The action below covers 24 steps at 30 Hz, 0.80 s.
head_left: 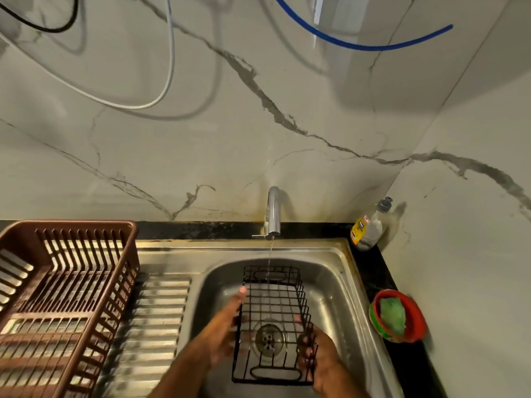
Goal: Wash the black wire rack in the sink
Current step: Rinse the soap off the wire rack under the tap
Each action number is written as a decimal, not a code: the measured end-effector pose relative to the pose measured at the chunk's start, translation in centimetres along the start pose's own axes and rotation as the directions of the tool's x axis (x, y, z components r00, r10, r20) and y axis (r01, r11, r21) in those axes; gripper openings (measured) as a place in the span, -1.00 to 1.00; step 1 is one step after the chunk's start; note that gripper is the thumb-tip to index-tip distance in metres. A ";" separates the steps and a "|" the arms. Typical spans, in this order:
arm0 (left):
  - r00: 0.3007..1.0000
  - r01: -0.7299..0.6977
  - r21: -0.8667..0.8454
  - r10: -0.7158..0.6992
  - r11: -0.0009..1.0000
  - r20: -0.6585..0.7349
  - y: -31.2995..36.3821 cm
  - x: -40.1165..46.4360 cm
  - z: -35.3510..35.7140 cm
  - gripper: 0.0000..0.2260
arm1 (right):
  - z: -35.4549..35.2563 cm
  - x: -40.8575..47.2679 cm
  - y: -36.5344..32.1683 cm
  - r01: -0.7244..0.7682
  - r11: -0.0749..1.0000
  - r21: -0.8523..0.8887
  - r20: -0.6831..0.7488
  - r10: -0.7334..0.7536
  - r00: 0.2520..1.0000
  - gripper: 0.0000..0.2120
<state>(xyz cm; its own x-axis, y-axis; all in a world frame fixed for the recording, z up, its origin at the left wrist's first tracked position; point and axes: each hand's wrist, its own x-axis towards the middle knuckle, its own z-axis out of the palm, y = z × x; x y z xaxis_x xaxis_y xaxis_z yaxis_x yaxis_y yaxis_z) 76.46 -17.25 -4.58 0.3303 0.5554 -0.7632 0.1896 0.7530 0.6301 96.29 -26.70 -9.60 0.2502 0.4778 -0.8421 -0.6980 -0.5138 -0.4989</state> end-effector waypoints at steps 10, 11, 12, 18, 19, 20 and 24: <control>0.990 -0.113 -0.011 0.112 0.993 -0.082 -1.6 3.1 1.1 -0.44 | 0.2 2.3 -3.3 0.357 0.744 -0.565 0.055 -0.398 0.916 -0.80; 0.987 -0.121 0.004 0.120 0.993 -0.102 -1.6 3.5 1.1 -0.58 | 0.5 2.6 -4.2 0.413 0.582 -0.700 0.065 -0.524 0.849 -0.77; 0.985 -0.126 0.019 0.127 0.992 -0.119 -1.7 4.0 1.1 -0.69 | 0.9 2.9 -5.2 0.458 0.426 -0.780 0.085 -0.653 0.753 -0.75; 0.964 -0.180 0.108 0.197 0.978 -0.177 -2.2 6.4 1.2 -0.75 | 9.2 3.6 -12.0 0.660 -0.136 -0.739 0.449 -0.829 0.332 -0.86; 0.965 -0.177 0.098 0.193 0.979 -0.179 -2.3 6.8 1.3 -0.76 | 10.6 4.1 -12.8 0.649 -0.163 -0.743 0.486 -0.798 0.356 -0.87; 0.966 -0.171 0.079 0.183 0.982 -0.180 -2.5 7.1 1.2 -0.75 | 11.9 4.7 -13.5 0.640 -0.168 -0.750 0.509 -0.765 0.394 -0.86; 0.973 -0.156 0.092 0.169 0.983 -0.157 -2.5 7.3 1.4 -0.41 | 15.1 7.1 -15.2 0.623 -0.191 -0.759 0.546 -0.708 0.448 -0.68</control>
<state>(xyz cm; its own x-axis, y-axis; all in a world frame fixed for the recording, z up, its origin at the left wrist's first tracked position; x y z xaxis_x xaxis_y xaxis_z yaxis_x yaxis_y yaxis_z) 79.65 -15.57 -11.59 0.2081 0.7234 -0.6583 0.2203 0.6211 0.7522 98.54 -4.80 -4.91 0.2399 0.9668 0.0878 0.7984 -0.1450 -0.5844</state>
